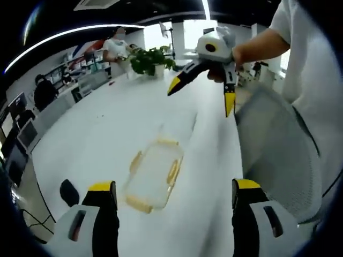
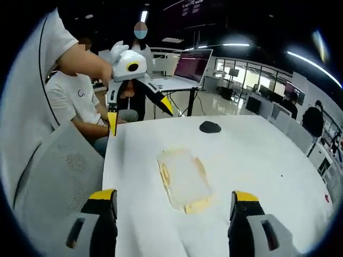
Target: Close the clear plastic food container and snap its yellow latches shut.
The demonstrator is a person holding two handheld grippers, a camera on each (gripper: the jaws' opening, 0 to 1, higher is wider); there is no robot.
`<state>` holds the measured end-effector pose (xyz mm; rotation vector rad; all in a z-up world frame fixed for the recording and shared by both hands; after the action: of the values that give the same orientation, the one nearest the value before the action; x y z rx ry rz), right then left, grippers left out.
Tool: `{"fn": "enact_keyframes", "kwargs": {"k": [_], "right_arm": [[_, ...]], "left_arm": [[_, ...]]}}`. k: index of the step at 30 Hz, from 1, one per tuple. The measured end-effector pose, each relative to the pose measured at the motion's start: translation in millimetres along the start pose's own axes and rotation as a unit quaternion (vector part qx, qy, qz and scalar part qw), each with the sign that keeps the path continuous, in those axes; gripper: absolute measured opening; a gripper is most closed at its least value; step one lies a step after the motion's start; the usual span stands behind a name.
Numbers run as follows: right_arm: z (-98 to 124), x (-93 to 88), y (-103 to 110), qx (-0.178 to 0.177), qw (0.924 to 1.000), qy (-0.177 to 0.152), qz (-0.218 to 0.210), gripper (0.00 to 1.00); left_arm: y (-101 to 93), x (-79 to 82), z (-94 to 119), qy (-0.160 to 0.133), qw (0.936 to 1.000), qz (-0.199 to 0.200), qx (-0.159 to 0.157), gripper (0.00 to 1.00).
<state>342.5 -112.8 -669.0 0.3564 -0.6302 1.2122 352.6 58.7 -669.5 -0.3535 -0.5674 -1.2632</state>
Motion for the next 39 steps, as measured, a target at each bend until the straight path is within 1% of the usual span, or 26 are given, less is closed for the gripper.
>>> {"fn": "enact_keyframes", "kwargs": {"k": [6, 9, 12, 17, 21, 22, 23, 24, 26, 27, 31, 32, 33, 37, 39], "right_arm": [[-11, -3.9, -13, -0.001, 0.9998, 0.017, 0.011, 0.82], [-14, -3.0, -20, -0.002, 0.9996, 0.024, 0.017, 0.81], [-16, 0.5, -29, -0.002, 0.9986, 0.037, 0.039, 0.79], [-21, 4.9, -41, 0.000, 0.9973, 0.051, 0.052, 0.76], [-27, 4.7, -45, 0.007, 0.9967, 0.059, 0.055, 0.74], [-29, 4.6, -46, 0.009, 0.9966, 0.061, 0.055, 0.74], [-31, 4.0, -47, 0.010, 0.9963, 0.062, 0.058, 0.73], [-33, 1.5, -49, 0.009, 0.9949, 0.071, 0.070, 0.72], [-37, 0.7, -49, 0.014, 0.9948, 0.073, 0.069, 0.70], [-38, -0.6, -49, 0.018, 0.9945, 0.077, 0.069, 0.69], [-48, -10.3, -50, 0.029, 0.9915, 0.104, 0.072, 0.67], [-50, -12.9, -50, 0.030, 0.9901, 0.112, 0.079, 0.66], [-52, -14.2, -50, 0.029, 0.9891, 0.116, 0.086, 0.65], [-59, -16.2, -50, 0.038, 0.9873, 0.124, 0.092, 0.62], [-62, -17.3, -50, 0.042, 0.9859, 0.128, 0.099, 0.60]], "left_arm": [[12.9, -5.2, -7, 0.019, 0.9997, -0.017, -0.005, 0.84], [17.3, -8.2, -11, 0.028, 0.9992, -0.026, -0.007, 0.83], [22.0, -14.5, -17, 0.047, 0.9979, -0.043, -0.011, 0.82], [30.7, -16.8, -23, 0.057, 0.9972, -0.047, -0.015, 0.80], [34.9, -16.6, -26, 0.062, 0.9965, -0.053, -0.019, 0.80], [36.4, -17.2, -28, 0.067, 0.9959, -0.057, -0.021, 0.80], [35.7, -18.0, -30, 0.071, 0.9952, -0.060, -0.030, 0.80], [36.4, -19.0, -31, 0.076, 0.9945, -0.065, -0.032, 0.80], [39.6, -22.1, -34, 0.089, 0.9925, -0.077, -0.032, 0.80], [40.1, -22.1, -35, 0.090, 0.9923, -0.078, -0.033, 0.79], [43.5, -26.0, -43, 0.105, 0.9894, -0.091, -0.041, 0.77], [44.6, -26.6, -44, 0.108, 0.9887, -0.095, -0.040, 0.77], [46.4, -28.0, -46, 0.114, 0.9875, -0.102, -0.039, 0.77], [48.4, -29.6, -51, 0.121, 0.9843, -0.121, -0.043, 0.74], [49.3, -31.0, -54, 0.125, 0.9834, -0.123, -0.045, 0.73]]}}
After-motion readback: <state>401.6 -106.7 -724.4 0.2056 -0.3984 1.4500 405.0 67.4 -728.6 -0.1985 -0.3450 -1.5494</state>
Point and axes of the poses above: the point that each gripper's makers call its tool centre point, and the gripper's own axes: z roughly backward along the fingers, y roughly to its left, x roughly out of its top, the point moved 2 cm from there along z, roughly backward along the fingers, and after that the axes turned 14 degrees about y, right-handed, at the moved point
